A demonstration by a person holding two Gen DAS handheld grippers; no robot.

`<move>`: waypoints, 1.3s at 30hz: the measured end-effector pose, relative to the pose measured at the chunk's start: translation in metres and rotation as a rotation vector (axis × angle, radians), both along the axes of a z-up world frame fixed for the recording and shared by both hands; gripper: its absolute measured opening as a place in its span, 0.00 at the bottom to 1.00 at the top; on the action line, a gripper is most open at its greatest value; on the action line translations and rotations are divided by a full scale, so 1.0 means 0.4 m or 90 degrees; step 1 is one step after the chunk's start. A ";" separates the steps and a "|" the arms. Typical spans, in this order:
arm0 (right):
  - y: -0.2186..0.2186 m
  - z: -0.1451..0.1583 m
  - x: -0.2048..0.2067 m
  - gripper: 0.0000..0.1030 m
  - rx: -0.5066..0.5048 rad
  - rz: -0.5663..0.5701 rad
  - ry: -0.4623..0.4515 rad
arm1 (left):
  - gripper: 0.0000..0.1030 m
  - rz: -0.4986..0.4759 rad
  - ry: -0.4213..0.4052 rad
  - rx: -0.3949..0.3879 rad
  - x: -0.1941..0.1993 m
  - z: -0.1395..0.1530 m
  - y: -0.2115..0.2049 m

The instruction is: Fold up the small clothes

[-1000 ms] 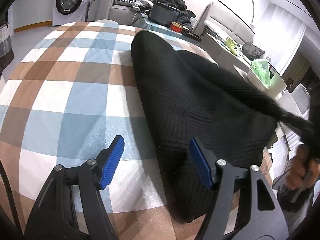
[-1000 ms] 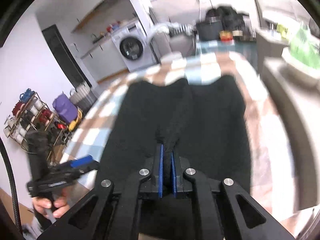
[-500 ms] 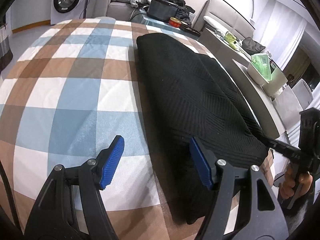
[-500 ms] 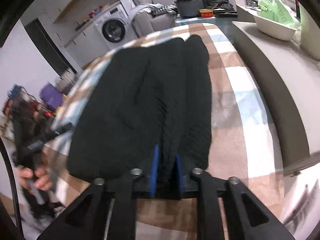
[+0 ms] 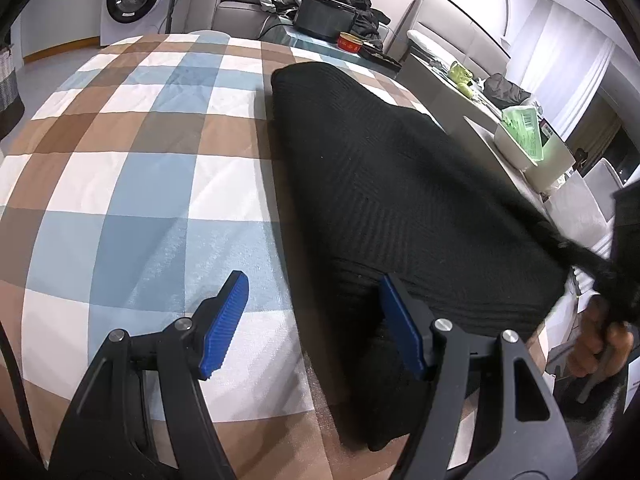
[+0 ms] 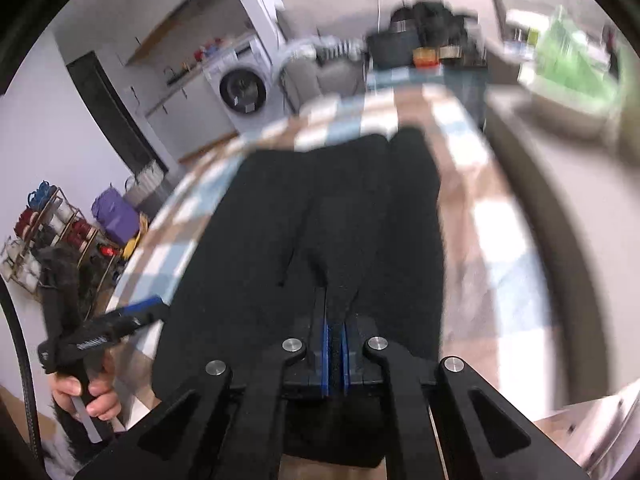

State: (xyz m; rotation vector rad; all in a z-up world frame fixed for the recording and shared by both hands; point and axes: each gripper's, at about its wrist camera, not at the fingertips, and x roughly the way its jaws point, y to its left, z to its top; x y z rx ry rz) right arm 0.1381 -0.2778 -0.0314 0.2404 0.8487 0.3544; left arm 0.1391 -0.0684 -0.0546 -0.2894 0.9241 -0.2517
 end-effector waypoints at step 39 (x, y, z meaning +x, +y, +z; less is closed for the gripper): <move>0.016 0.005 0.362 0.04 -0.114 -0.037 -0.026 | 0.63 -0.007 0.018 -0.003 0.121 0.006 0.003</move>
